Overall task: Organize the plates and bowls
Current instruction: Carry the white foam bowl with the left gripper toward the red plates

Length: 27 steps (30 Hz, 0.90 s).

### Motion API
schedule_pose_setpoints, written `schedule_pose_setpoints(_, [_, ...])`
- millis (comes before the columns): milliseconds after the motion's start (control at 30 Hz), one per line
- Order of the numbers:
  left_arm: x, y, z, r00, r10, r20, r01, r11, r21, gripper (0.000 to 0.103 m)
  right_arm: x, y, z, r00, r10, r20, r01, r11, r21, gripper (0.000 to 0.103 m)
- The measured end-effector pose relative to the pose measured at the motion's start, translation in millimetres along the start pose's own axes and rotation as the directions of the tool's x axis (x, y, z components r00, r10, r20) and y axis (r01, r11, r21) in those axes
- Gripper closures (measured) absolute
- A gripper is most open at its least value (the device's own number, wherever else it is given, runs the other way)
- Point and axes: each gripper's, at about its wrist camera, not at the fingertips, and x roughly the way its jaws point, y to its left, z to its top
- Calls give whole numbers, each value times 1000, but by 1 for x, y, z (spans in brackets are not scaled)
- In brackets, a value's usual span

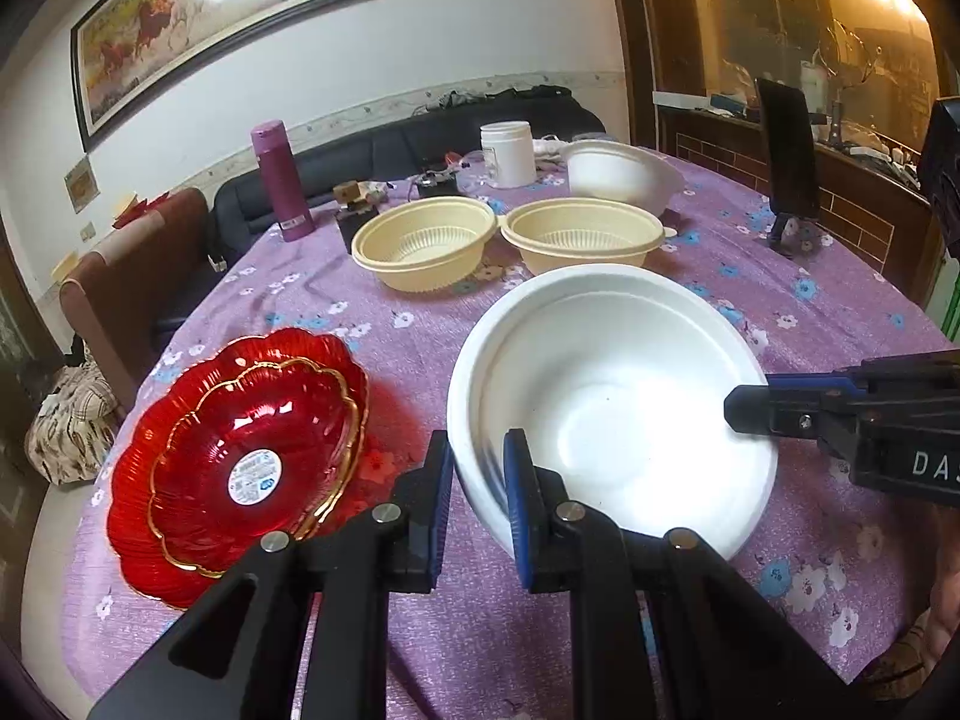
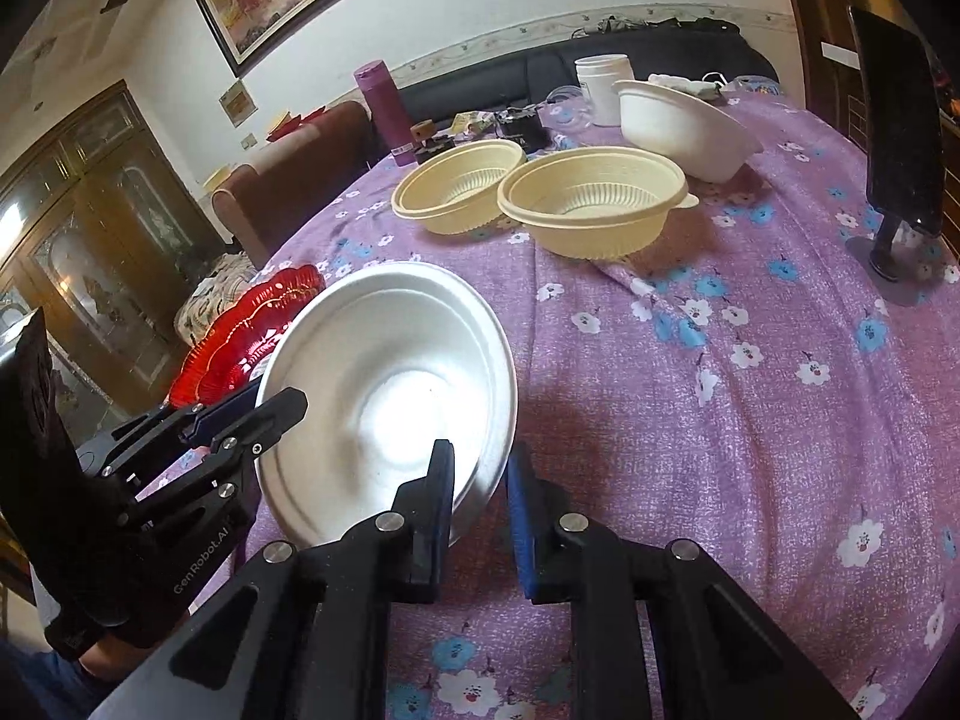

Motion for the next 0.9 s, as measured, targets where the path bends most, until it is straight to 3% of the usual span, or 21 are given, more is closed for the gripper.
schedule_pose_setpoints(900, [-15,13,-2,997,58,55,-57,998,-15,86,0,19,14,1000,10,15,-10,999,-38,84])
